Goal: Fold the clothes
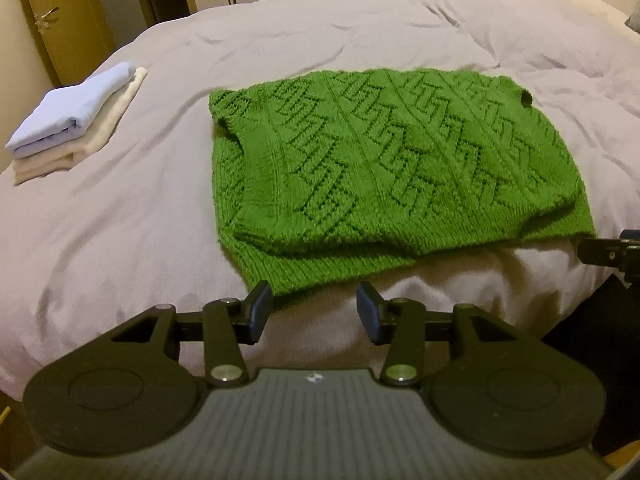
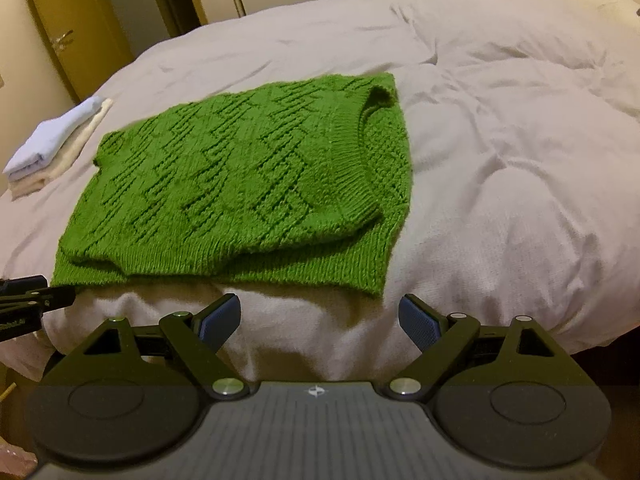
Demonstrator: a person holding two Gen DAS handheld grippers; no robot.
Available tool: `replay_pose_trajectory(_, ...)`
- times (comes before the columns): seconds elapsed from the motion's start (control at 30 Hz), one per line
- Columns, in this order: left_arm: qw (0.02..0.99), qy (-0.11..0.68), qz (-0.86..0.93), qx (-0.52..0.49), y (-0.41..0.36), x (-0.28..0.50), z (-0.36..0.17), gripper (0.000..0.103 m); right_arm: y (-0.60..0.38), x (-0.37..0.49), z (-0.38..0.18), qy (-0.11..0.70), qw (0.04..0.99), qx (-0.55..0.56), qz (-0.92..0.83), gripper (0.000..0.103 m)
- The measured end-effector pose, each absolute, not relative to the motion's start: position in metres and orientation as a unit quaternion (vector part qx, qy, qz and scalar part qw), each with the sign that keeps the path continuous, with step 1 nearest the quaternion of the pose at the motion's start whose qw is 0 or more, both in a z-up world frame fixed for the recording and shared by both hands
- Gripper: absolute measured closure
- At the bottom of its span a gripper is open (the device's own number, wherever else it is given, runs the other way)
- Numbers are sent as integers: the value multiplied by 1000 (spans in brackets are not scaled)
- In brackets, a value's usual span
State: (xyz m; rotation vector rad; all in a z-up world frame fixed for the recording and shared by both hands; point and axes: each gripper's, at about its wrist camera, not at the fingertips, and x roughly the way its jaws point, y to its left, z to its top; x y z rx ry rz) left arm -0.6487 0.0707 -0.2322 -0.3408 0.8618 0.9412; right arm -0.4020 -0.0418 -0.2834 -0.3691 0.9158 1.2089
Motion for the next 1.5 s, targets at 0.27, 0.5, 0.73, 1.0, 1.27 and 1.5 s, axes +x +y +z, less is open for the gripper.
replay_pose_trajectory(0.27,805,369,432,-170,92,-650,-221,60,-46,-357,-288,432,706,-33,561,16)
replay_pose_trajectory(0.5,803,368,432,-183,116,-644,-226,60,-40,-322,-304,466,694,47,546,24)
replay_pose_trajectory(0.73,805,365,425,-196,134,-642,-232,61,-29,-315,-311,465,698,49,542,31)
replay_pose_trajectory(1.0,812,356,416,-203,144,-645,-234,65,-22,-310,-318,462,699,58,543,49)
replay_pose_trajectory(1.27,818,354,400,-216,152,-641,-242,65,-20,-294,-346,525,643,132,541,55)
replay_pose_trajectory(1.5,825,355,385,-215,160,-639,-247,67,-16,-293,-361,555,614,163,537,66)
